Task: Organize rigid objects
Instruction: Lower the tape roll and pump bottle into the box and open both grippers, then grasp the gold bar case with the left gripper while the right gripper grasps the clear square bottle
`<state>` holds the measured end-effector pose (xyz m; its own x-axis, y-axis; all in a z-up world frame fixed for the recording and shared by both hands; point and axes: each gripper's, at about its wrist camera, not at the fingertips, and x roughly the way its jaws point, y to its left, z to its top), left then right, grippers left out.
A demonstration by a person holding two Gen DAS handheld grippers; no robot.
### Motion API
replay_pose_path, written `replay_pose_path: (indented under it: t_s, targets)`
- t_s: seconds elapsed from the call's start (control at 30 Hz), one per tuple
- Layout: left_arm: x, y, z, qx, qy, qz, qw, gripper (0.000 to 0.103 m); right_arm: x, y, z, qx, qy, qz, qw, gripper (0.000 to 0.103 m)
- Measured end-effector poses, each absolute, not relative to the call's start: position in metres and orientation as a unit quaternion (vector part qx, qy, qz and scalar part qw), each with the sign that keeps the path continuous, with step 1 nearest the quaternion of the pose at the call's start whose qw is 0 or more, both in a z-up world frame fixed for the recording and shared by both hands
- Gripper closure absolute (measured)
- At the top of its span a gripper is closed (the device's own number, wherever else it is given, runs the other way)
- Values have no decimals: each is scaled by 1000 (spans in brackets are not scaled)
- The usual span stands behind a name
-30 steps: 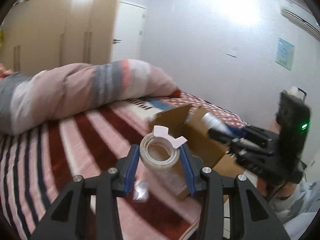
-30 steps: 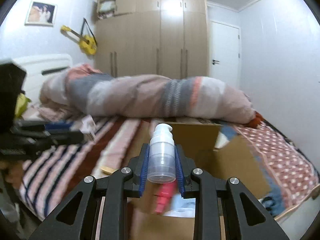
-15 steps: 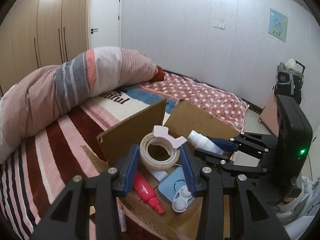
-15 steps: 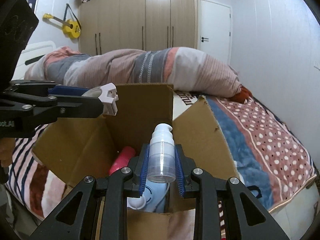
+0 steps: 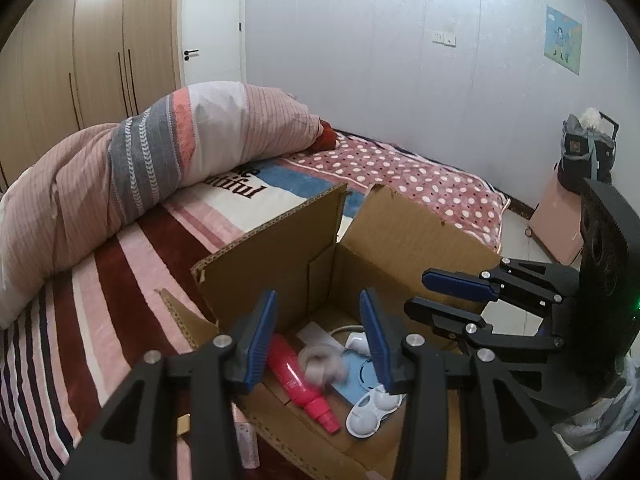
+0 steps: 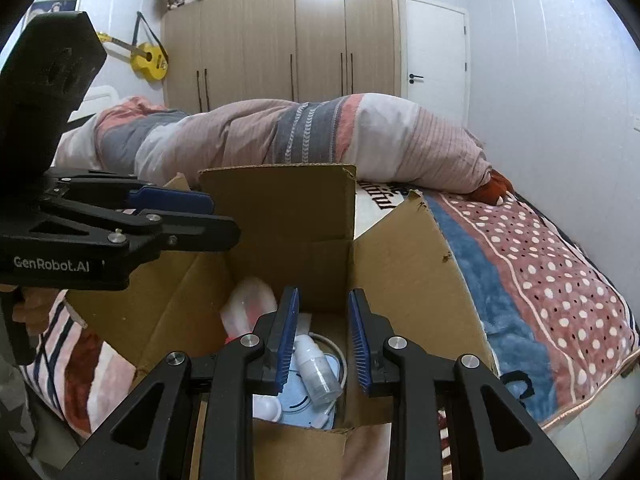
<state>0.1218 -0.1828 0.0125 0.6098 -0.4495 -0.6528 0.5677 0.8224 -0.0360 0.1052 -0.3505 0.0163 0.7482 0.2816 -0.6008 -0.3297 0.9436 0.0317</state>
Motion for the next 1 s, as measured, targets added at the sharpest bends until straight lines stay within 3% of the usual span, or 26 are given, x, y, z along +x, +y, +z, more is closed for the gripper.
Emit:
replay_pose_path:
  t_s: [0.3, 0.47, 0.73, 1.0]
  targets:
    - [93, -119, 41, 56, 291, -240, 924, 46, 90, -336, 40, -44, 296, 175, 938, 81]
    - [80, -65, 34, 39, 289, -188, 938, 45, 71, -307, 64, -39, 268, 213, 939, 81]
    - [78, 13, -16, 10, 318, -135, 938, 43, 49, -222, 73, -67, 267, 286, 918, 81]
    - [114, 43, -84, -2, 358, -166, 919, 43, 48, -150, 14, -92, 340, 285, 891, 81]
